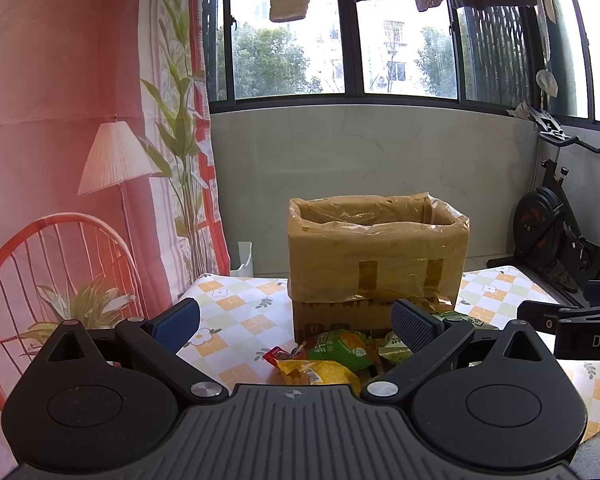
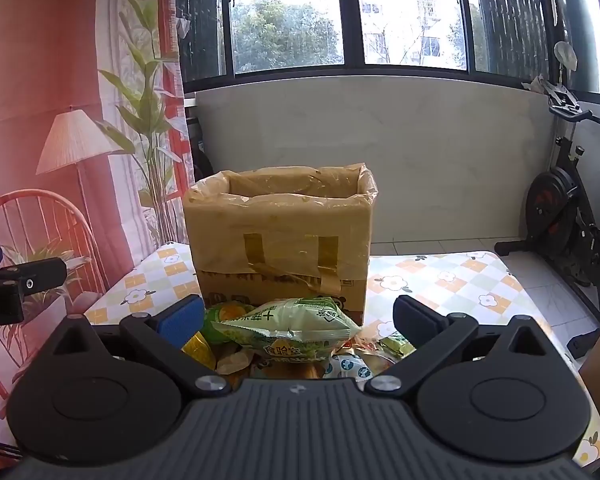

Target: Organize snacks

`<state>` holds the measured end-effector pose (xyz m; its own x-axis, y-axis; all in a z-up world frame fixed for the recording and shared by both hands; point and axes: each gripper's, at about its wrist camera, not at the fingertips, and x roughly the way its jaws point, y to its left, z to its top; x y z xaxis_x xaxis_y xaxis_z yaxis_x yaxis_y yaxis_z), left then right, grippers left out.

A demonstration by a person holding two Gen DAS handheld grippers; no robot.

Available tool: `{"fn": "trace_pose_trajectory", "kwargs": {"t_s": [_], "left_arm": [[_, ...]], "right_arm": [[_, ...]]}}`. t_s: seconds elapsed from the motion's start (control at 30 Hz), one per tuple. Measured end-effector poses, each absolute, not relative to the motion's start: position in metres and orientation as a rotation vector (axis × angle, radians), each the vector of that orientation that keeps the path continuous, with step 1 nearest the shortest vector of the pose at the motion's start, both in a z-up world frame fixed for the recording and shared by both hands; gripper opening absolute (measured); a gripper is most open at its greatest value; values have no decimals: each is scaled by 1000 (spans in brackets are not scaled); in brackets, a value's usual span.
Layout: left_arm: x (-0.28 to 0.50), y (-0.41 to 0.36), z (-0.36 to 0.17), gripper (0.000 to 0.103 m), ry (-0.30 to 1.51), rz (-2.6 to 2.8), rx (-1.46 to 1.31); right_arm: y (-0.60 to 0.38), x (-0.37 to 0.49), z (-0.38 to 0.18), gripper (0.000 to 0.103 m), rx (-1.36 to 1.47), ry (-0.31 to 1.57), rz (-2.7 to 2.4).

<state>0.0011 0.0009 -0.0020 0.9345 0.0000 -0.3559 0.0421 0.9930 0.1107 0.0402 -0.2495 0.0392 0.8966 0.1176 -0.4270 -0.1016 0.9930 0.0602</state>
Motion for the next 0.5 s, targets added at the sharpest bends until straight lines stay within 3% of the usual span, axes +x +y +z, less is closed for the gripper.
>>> {"fn": "trace_pose_trajectory", "kwargs": {"t_s": [0.5], "left_arm": [[0,0,-4,103,363,-21,113]], "right_arm": [[-251,42,36,102,44,449,112]]}}
